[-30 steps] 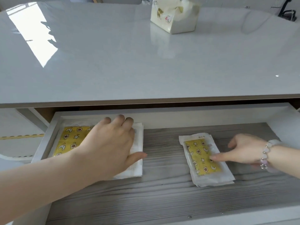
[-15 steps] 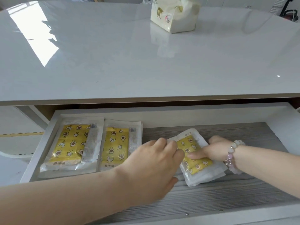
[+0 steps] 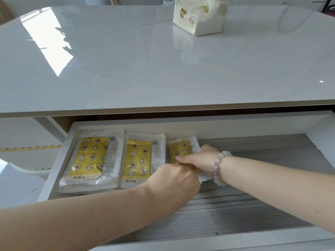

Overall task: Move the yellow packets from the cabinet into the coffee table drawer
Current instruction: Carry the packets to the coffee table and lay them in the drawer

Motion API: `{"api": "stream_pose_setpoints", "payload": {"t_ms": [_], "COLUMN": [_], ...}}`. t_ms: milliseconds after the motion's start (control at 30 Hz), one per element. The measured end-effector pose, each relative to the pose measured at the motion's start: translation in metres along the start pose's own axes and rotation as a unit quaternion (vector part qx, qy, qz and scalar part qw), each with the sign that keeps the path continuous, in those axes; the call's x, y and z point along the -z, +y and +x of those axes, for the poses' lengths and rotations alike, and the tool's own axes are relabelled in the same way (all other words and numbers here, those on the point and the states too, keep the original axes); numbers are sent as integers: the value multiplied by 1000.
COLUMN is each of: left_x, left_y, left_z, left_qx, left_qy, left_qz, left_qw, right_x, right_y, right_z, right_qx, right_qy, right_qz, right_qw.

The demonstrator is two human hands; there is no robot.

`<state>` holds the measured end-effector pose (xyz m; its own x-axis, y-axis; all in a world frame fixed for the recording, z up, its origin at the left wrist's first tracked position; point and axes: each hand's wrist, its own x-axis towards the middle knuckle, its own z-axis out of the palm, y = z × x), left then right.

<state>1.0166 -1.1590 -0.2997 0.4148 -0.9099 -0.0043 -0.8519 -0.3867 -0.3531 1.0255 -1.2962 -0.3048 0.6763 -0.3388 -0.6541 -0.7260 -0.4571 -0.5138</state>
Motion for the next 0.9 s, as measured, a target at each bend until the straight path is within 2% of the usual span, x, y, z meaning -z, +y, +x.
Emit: {"api": "stream_pose_setpoints", "payload": {"t_ms": [100,167,300,433,567,800,900], "left_x": [-1,-5,-1,-9,4,-7,-4], "left_y": [1,3,3,-3,-2,0,2], "left_z": [-2,-1,1,5,13,19,18], "left_qx": [8,4,10,12,-38,17,1], "left_qy": [9,1,-62,-127,-192,-131,-133], "left_qz": [-32,-42,-45,-36,-31,-123,-95], "left_qw": [999,999,997,991,980,984,986], "right_x": [5,12,20,17,16,17,20], "right_y": [-2,-2,6,15,17,17,19], "right_z": [0,0,1,7,13,11,16], "right_qx": [21,46,86,65,70,96,139], "right_qy": [-35,-19,4,-14,-8,24,49], "right_qz": [-39,-42,7,64,75,43,4], "right_qw": [998,998,996,996,995,994,989]}}
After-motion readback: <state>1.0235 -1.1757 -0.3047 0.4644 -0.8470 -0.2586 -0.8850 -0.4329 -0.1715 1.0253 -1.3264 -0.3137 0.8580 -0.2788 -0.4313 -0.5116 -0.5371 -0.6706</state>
